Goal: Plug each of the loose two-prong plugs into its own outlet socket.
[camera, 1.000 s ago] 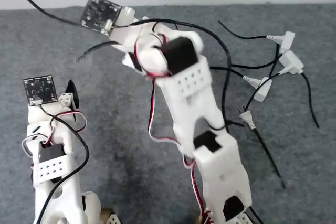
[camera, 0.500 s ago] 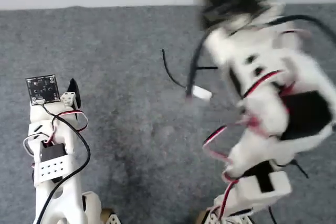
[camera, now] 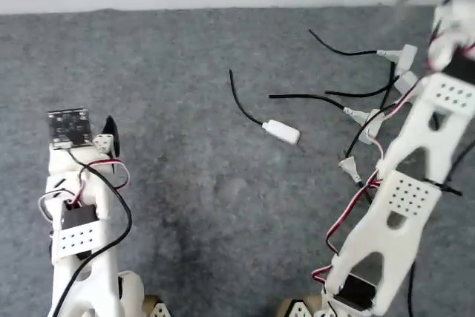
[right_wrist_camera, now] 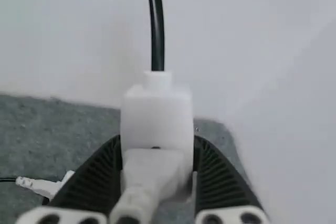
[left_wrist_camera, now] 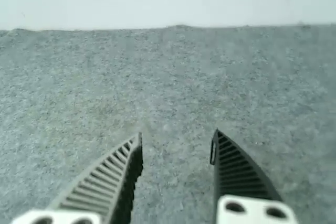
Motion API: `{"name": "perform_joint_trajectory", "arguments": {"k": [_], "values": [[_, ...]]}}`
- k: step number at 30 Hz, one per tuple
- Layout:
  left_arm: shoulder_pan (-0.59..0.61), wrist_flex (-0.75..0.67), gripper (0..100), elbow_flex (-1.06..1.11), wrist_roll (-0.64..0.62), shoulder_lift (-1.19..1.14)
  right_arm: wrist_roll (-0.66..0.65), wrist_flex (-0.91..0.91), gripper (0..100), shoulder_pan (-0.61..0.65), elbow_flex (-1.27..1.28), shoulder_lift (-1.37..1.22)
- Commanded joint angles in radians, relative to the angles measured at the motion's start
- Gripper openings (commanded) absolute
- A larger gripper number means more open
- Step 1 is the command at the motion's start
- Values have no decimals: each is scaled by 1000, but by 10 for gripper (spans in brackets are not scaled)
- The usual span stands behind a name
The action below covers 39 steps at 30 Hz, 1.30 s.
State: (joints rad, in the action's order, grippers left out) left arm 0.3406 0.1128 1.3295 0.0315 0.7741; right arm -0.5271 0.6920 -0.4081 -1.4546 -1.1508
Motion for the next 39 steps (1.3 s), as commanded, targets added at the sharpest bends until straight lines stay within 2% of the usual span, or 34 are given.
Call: {"name": "perform_joint_trajectory", "arguments": {"k": [1, 7, 19, 22, 25, 30, 39], "values": [[-15, -54, 205, -5, 29, 18, 35, -188, 10, -8, -48, -176], [-18, -54, 205, -2, 32, 18, 114, -349, 10, -13, -49, -401], [-20, -55, 205, -2, 34, 18, 117, -440, 17, -93, -51, -605], [-20, -55, 205, -2, 34, 18, 117, -314, 36, -87, -100, -576], [-20, -55, 205, -2, 34, 18, 126, -62, 136, -65, -227, -512], [-20, -55, 205, -2, 35, 18, 213, 252, 303, -39, -227, -262], [-20, -52, 206, -1, 35, 18, 236, 748, 314, 42, -227, 272]]}}
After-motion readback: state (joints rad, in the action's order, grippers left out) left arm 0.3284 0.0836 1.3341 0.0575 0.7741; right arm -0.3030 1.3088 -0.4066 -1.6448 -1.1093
